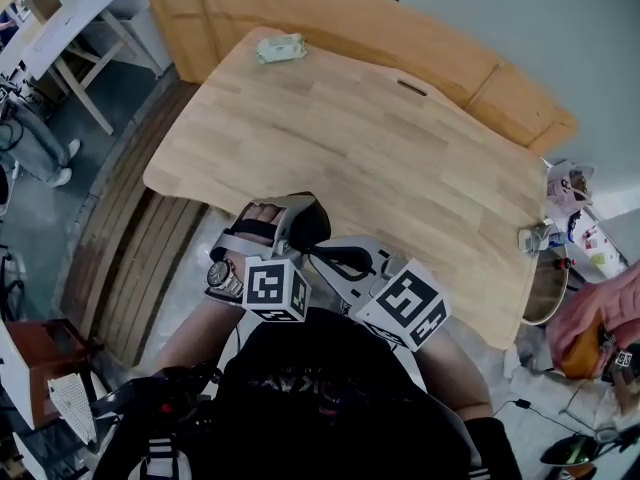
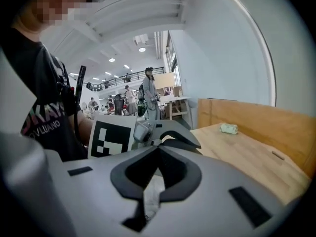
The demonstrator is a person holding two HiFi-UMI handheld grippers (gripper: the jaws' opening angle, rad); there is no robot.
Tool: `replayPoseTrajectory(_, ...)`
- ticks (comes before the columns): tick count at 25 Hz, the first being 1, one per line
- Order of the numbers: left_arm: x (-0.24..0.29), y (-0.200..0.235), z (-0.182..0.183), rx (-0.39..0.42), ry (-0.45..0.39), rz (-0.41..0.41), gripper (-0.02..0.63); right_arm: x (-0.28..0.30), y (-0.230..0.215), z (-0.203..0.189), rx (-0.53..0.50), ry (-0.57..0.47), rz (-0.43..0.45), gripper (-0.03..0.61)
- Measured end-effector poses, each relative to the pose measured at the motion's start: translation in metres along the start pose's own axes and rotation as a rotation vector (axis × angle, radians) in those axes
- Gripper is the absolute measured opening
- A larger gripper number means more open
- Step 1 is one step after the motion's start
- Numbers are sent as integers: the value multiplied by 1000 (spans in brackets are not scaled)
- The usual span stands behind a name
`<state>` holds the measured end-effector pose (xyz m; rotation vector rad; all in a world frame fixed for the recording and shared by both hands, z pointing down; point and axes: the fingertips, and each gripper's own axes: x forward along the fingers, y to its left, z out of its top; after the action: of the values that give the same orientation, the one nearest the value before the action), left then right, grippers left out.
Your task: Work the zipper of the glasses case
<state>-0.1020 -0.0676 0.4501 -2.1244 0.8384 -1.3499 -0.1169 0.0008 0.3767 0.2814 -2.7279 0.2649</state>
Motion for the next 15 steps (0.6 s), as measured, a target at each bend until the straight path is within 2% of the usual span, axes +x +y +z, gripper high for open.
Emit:
replayPoseTrajectory(4,2,-6,-4,58,62,-12,279,5,6,-5,-101,40,-4,17)
replayPoseTrajectory(7,3,-11,-3,40,54,-40,279,5,6,-7,-86,17,9,17)
replayPoseTrajectory(9,2,-13,2,-22,7,-66,281,1,4,-5,-12,-33,39,17)
replayPoseTrajectory(11,-3,-10,11,-104,-70,-67,281,-9,1,0,104,-113,96,17)
replayPoseTrajectory(15,-24,7,31,-202,-263,1,282,-40,-6,18,303,-299,221,17)
